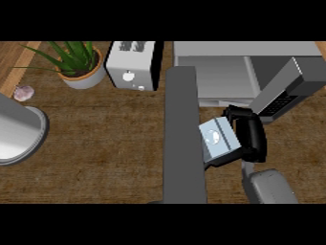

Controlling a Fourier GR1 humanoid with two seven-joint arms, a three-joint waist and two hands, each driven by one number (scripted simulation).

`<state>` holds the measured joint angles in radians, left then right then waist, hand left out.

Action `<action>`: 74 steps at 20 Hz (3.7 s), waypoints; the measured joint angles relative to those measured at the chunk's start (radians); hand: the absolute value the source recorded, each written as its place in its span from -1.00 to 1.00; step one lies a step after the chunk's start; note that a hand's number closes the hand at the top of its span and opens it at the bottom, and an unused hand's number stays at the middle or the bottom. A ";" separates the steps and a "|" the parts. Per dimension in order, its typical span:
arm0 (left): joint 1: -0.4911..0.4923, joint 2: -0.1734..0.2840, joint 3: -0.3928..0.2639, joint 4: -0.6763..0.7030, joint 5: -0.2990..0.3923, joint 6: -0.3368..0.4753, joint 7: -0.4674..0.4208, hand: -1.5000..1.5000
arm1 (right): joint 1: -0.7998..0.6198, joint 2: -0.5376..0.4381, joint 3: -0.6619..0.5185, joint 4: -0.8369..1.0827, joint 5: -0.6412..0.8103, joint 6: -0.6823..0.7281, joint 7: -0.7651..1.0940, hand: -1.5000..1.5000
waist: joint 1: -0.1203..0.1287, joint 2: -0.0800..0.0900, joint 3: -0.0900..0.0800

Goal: Pick up the milk, place it into the microwave and close the microwave

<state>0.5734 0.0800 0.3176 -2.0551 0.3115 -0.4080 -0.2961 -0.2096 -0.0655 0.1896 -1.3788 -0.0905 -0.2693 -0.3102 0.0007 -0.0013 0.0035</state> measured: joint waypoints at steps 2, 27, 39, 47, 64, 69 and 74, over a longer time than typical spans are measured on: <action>0.000 0.002 0.008 0.012 0.002 -0.011 -0.004 -1.00 | -0.046 -0.001 -0.020 0.077 0.008 -0.018 -0.008 1.00 | 0.002 0.000 0.000; -0.110 0.019 0.053 0.109 0.007 -0.066 0.025 -1.00 | -0.669 -0.031 -0.328 1.076 -0.003 -0.107 -0.488 1.00 | 0.054 0.020 -0.002; -0.165 0.041 0.066 0.158 0.000 -0.075 0.021 -1.00 | -0.814 -0.051 -0.258 1.230 0.149 -0.431 -0.457 1.00 | 0.083 0.034 -0.002; -0.199 0.050 0.059 0.179 -0.008 -0.079 0.027 -1.00 | -0.812 -0.104 -0.298 1.253 0.136 -0.492 -0.451 1.00 | 0.096 0.045 0.000; -0.266 0.050 0.034 0.251 -0.043 -0.080 0.018 -1.00 | -0.783 -0.203 -0.314 1.311 0.148 -0.521 -0.422 -1.00 | 0.127 0.059 -0.001; -0.283 0.051 0.029 0.269 -0.053 -0.080 0.014 -1.00 | -0.792 -0.204 -0.285 1.326 0.180 -0.534 -0.408 -1.00 | 0.140 0.060 -0.002; -0.305 0.057 0.032 0.291 -0.067 -0.073 0.007 -1.00 | -0.792 -0.188 -0.285 1.309 0.182 -0.559 -0.409 -1.00 | 0.142 0.061 -0.001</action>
<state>0.2682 0.1365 0.3500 -1.7644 0.2443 -0.4805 -0.2891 -1.0020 -0.2539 -0.0957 -0.0697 0.0919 -0.8280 -0.7189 0.1426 0.0600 0.0025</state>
